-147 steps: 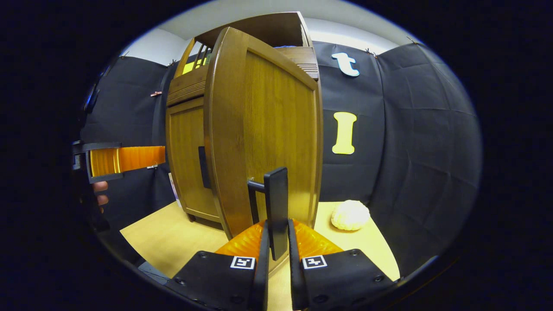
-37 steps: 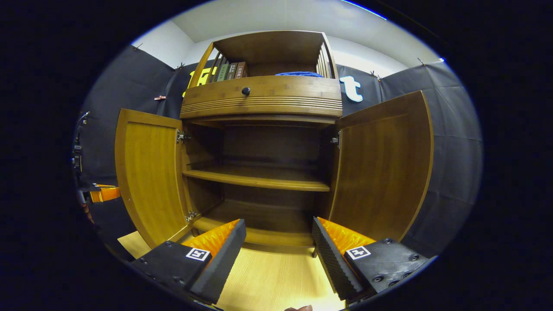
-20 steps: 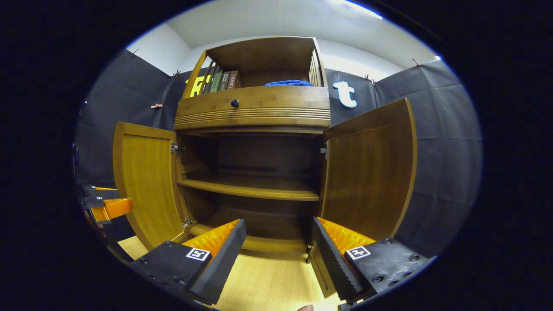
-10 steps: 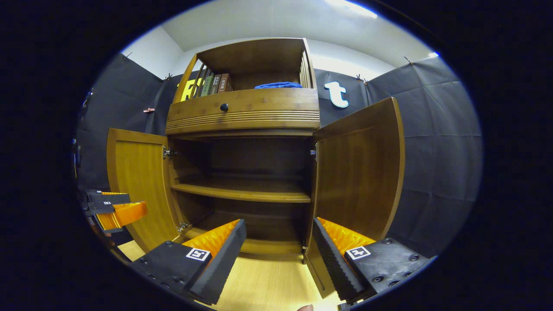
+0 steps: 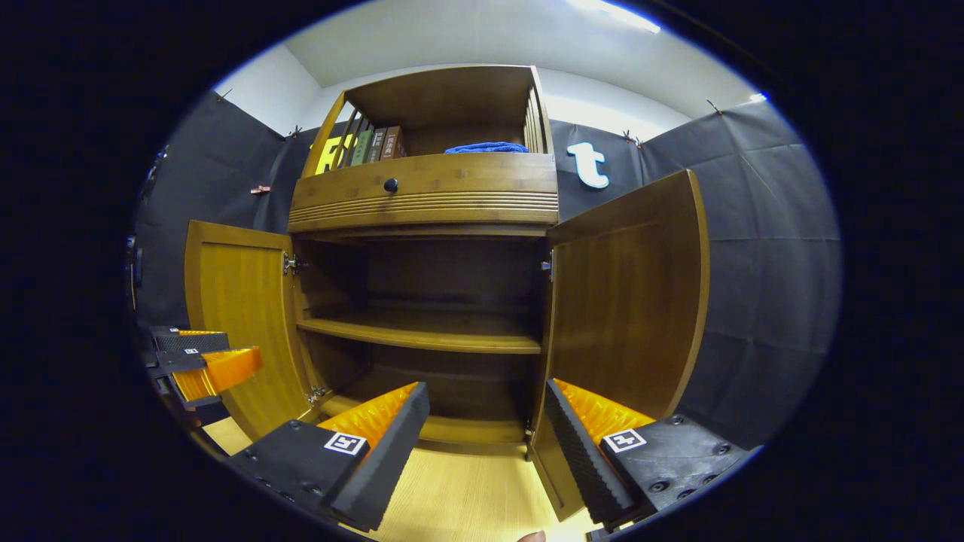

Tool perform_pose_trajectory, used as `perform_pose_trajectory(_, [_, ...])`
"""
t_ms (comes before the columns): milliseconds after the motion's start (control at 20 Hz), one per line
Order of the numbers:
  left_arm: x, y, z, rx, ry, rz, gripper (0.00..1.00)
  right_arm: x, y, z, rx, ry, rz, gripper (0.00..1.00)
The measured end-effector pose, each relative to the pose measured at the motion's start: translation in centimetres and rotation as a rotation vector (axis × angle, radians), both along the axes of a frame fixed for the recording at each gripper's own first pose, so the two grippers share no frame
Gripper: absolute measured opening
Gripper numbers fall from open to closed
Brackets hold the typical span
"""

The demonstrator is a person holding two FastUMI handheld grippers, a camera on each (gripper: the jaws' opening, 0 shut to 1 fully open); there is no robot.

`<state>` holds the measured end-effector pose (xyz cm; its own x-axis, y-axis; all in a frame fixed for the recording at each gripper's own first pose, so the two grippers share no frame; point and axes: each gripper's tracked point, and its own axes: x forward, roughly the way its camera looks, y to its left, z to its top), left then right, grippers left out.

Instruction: Open the right door of the double-door shoe cabinet with the right hand, and open the left door with the left hand.

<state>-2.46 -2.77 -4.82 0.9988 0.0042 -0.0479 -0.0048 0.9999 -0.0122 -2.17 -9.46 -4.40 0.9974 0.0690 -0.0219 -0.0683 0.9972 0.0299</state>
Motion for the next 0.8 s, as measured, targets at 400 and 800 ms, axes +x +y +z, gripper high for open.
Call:
perform_pose_trajectory(400, [0.06, 0.29, -0.10, 0.009, -0.001, 0.002, 0.96, 0.04, 0.30, -0.32, 0.001, 0.007, 0.001, 1.00])
perform_pose_trajectory(800, [-0.06, 0.18, -0.17, 0.016, -0.003, -0.007, 0.96, 0.07, 0.36, -0.34, -0.002, 0.008, -0.002, 0.98])
